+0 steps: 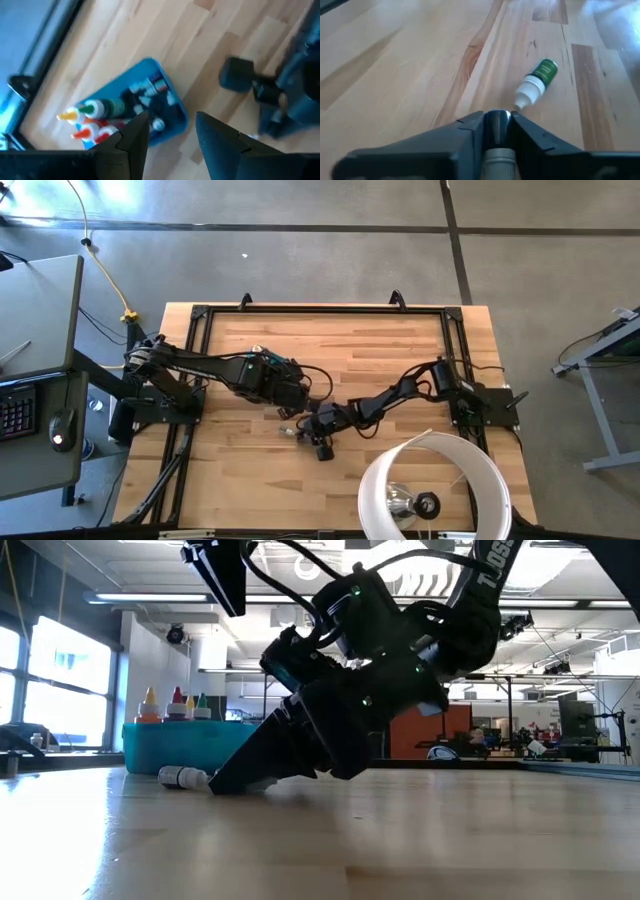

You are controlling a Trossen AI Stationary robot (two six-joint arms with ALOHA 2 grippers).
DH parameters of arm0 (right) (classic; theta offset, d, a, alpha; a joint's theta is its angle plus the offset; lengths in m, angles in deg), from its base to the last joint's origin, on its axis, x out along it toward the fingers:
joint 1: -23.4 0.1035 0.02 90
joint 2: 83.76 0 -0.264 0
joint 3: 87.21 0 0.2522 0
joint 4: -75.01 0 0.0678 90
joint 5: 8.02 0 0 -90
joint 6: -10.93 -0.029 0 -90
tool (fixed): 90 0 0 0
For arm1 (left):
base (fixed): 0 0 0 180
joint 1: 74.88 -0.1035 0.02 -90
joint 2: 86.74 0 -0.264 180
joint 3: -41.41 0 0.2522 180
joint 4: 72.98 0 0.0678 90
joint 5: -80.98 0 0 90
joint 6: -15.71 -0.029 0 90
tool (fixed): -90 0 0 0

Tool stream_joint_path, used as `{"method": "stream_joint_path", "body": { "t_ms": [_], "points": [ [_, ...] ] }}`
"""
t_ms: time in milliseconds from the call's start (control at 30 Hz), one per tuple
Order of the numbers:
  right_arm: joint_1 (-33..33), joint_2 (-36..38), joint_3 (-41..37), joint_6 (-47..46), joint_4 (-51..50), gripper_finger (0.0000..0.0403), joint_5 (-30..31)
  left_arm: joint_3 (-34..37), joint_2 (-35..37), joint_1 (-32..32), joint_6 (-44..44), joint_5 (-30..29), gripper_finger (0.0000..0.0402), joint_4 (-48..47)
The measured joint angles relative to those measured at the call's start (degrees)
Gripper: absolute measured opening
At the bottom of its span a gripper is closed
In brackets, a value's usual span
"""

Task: Pick & Place food coloring
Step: Put the small blue food coloring bottle into the blue bin, then put the small green food coloring bottle into the blue bin

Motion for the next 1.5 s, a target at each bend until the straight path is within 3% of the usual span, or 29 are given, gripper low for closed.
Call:
{"method": "stream_joint_path", "body": {
  "t_ms": [200, 333, 433, 600, 700, 833, 967, 1133, 1300, 1500],
  "points": [
    [-1.06, 5.97, -0.69, -1.35, -4.19, 0.0064, 0.49, 0.02, 1.56, 0.09, 1.55, 2.94, 0.0156, -4.39],
    [-2.29, 12.87, 0.96, 7.80, 0.24, 0.0071, 12.11, 0.00, 3.14, 0.10, 2.22, -0.99, 0.0156, -6.97],
    [-5.53, 13.99, 4.24, 11.93, -0.06, 0.0082, 16.46, -0.35, 3.59, 0.08, 2.24, -3.09, 0.0156, -7.21],
    [-13.80, 10.66, 10.64, 5.04, -3.93, 0.0072, 10.27, -1.04, 5.49, 0.57, 2.59, -6.01, 0.0156, -8.58],
    [-17.13, 7.64, 13.13, 3.86, -3.95, 0.0071, 2.47, -1.10, 6.55, 1.25, 4.02, -8.73, 0.0156, -9.39],
    [-18.00, 2.57, 16.09, 3.41, -4.78, 0.0108, -3.77, -1.00, 7.91, 1.57, 5.93, -10.12, 0.0156, -10.21],
    [-17.11, 0.28, 17.46, 5.77, -4.19, 0.0160, -3.36, -0.85, 7.54, 2.73, 7.20, -9.39, 0.0156, -10.49],
    [-15.08, 2.60, 17.19, 7.13, -9.32, 0.0193, -0.77, -0.18, 6.94, 9.03, 9.32, -10.08, 0.0156, -9.24],
    [-12.57, 12.35, 17.45, 8.68, -23.63, 0.0190, -0.74, 8.27, 7.93, 20.51, 13.94, -14.66, 0.0156, -4.28],
    [-8.32, 27.35, 17.39, 14.61, -41.91, 0.0171, 4.08, 25.71, 7.91, 31.57, 12.87, -19.31, 0.0156, 22.06]
  ]
}}
